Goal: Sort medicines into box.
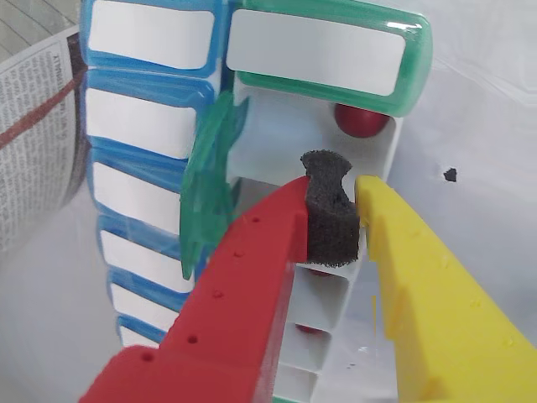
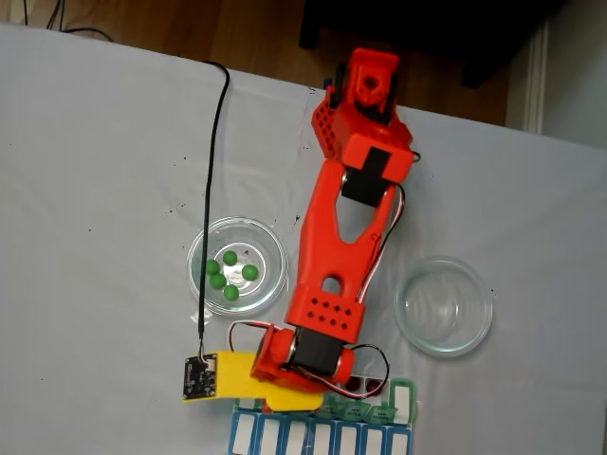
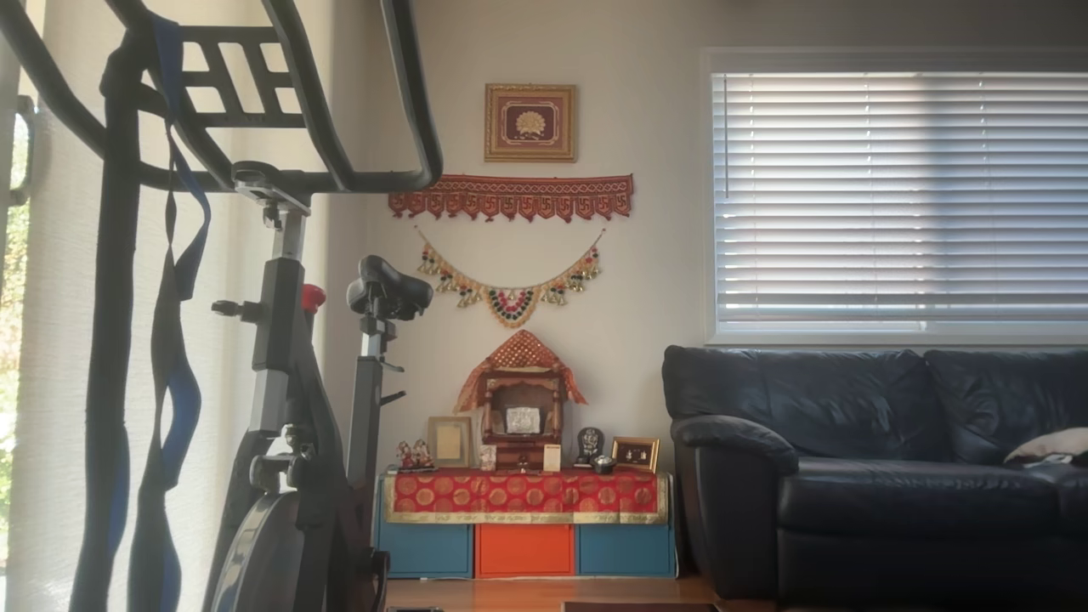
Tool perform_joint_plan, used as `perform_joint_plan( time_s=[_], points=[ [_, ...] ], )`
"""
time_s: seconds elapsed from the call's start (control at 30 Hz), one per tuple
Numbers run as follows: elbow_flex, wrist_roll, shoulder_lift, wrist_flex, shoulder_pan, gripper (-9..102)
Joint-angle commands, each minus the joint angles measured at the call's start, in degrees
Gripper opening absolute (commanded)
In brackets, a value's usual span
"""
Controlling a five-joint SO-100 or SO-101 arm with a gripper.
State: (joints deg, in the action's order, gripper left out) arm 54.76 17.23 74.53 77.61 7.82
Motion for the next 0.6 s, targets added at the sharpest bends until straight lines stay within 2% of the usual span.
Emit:
perform_joint_plan(
  time_s=[0.0, 0.13, 0.27, 0.4, 0.57],
  points=[
    [-8.96, 2.37, 4.57, 4.57, 0.7, 1],
    [-6.68, 6.68, 8.09, 8.35, 1.76, 1],
    [8.79, 9.67, 18.9, 3.69, 2.72, 1],
    [10.9, 13.97, 23.2, 6.86, 6.68, 1],
    [19.69, 22.76, 30.85, 3.43, 11.07, 1]
  ],
)
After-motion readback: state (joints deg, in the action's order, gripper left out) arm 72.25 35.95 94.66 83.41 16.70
